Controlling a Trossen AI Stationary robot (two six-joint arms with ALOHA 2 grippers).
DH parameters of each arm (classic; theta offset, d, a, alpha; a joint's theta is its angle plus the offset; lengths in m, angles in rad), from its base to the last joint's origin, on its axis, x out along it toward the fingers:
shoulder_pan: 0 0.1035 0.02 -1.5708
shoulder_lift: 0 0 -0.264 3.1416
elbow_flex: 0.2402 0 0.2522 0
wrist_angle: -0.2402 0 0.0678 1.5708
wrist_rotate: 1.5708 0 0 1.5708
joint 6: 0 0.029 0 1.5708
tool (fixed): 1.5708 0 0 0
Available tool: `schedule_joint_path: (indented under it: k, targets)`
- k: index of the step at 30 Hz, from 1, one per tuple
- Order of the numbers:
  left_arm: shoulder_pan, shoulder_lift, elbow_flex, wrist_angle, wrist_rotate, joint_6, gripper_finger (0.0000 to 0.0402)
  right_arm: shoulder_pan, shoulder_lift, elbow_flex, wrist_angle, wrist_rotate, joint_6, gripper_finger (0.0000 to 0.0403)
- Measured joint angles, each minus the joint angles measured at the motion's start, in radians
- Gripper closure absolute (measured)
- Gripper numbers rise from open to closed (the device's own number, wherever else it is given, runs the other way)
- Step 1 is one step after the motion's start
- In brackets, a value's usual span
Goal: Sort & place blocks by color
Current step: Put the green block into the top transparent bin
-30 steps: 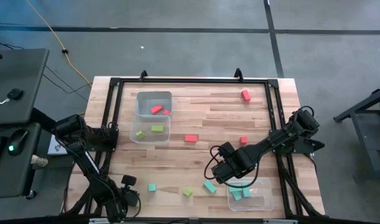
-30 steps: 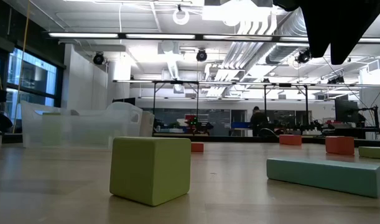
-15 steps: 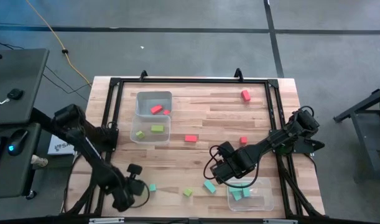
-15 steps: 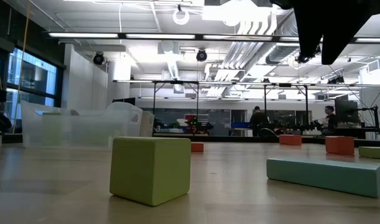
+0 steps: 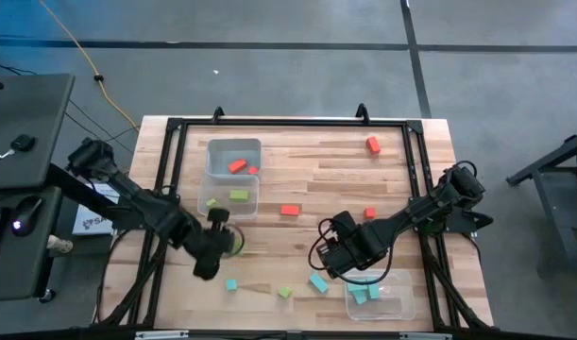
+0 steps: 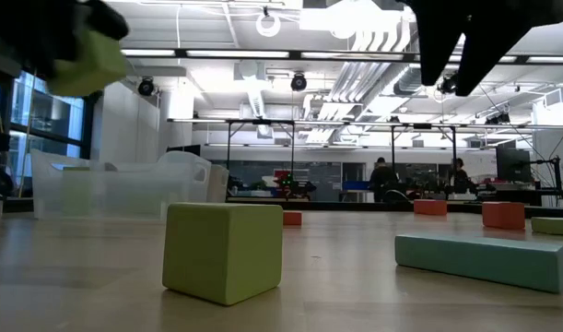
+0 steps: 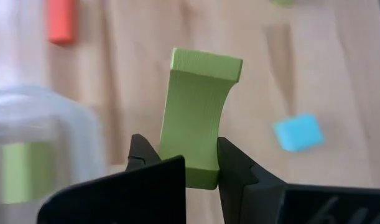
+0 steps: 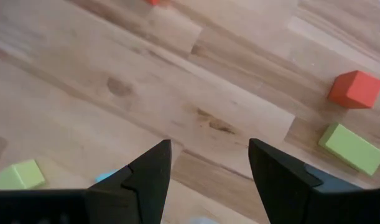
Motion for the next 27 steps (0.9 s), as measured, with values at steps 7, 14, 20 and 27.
schedule_joint_path:
  k: [7, 14, 20, 27]
  targets:
    - [0.176, -0.083, 0.001, -0.007, -0.046, 0.102, 0.0394, -0.025, 0.000, 0.000, -0.001, 0.056, 0.010, 0.0199]
    - [0.360, -0.092, 0.001, -0.056, -0.053, 0.134, 0.0394, -0.086, 0.000, 0.000, -0.003, 0.070, -0.051, 0.0199]
    - [0.491, -0.084, 0.001, -0.101, 0.004, 0.134, 0.0394, -0.156, 0.000, 0.000, -0.006, 0.062, -0.145, 0.0199]
    - [0.578, -0.084, -0.024, -0.096, 0.147, 0.073, 0.0394, -0.262, 0.000, 0.000, -0.007, -0.031, -0.298, 0.0199]
